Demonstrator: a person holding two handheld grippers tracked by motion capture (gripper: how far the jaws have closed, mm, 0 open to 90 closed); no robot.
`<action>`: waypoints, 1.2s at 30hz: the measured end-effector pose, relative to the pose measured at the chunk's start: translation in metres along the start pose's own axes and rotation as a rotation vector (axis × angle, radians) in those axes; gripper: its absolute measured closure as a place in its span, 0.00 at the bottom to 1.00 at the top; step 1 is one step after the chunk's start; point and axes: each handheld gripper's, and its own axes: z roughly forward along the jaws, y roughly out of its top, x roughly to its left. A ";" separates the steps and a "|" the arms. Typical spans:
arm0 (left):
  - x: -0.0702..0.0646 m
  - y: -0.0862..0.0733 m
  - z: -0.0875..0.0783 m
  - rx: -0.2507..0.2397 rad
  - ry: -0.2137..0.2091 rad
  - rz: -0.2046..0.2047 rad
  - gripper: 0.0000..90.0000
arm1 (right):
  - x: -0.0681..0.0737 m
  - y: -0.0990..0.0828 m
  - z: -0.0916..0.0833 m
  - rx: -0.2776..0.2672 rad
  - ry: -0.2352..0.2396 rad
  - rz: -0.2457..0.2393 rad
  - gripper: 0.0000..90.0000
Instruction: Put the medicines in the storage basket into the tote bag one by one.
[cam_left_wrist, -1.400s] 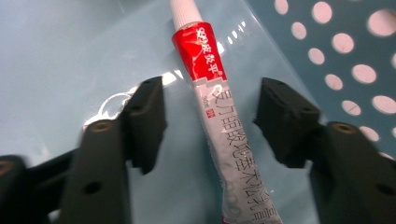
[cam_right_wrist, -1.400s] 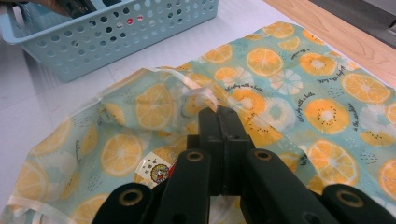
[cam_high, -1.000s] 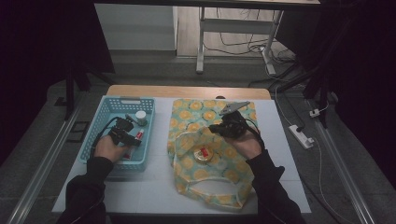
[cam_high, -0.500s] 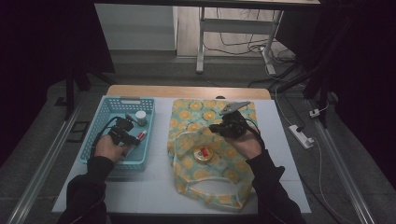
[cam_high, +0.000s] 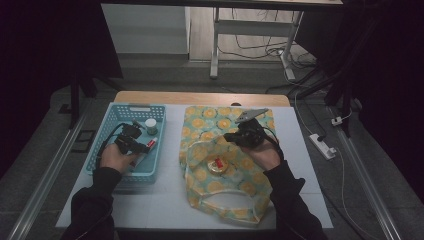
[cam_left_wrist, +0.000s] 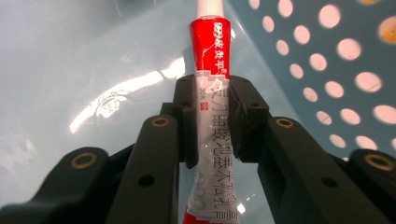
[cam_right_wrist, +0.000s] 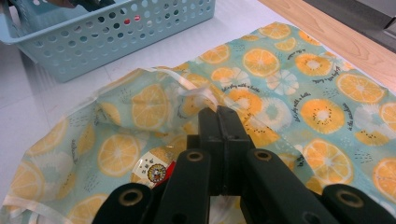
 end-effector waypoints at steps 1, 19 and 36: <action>0.000 0.000 -0.001 -0.004 0.004 0.004 0.83 | 0.000 0.000 0.000 -0.001 0.000 0.000 0.99; 0.004 -0.003 -0.026 -0.110 0.008 0.045 0.83 | 0.001 0.001 -0.003 -0.016 -0.004 -0.002 0.99; -0.011 -0.006 -0.055 -0.194 -0.039 0.070 0.83 | 0.001 0.002 -0.003 -0.022 -0.001 0.001 1.00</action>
